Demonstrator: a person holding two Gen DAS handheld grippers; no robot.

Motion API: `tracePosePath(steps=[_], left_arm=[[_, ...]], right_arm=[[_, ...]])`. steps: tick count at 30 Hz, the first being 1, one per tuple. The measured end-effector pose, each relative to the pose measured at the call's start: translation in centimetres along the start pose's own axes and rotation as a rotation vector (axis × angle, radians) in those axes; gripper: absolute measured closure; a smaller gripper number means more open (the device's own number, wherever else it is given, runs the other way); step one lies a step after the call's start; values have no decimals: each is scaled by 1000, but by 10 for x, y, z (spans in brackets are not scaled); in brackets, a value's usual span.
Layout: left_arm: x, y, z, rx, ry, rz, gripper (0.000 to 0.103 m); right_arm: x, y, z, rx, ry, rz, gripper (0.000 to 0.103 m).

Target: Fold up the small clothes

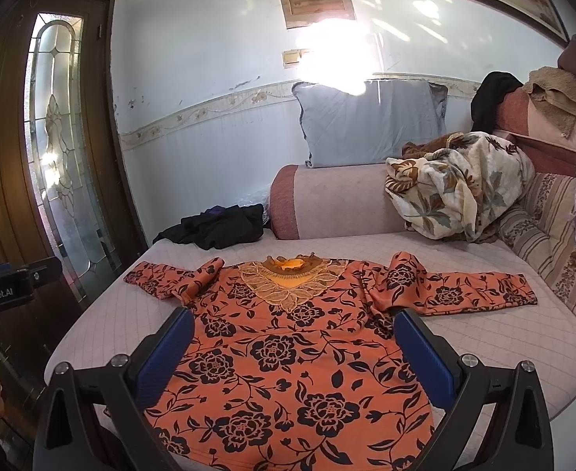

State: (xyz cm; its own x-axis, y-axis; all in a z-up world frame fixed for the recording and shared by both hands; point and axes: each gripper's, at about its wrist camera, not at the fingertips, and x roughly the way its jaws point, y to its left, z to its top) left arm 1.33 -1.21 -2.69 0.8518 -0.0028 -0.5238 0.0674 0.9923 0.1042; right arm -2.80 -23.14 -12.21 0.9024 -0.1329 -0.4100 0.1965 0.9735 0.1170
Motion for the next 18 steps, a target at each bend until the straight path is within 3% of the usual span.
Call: tracePosePath(steps=[18], left_arm=[[9,-2,1,11,26,-5,0]], right_arm=[[9,-3,-4,9,22,0,0]])
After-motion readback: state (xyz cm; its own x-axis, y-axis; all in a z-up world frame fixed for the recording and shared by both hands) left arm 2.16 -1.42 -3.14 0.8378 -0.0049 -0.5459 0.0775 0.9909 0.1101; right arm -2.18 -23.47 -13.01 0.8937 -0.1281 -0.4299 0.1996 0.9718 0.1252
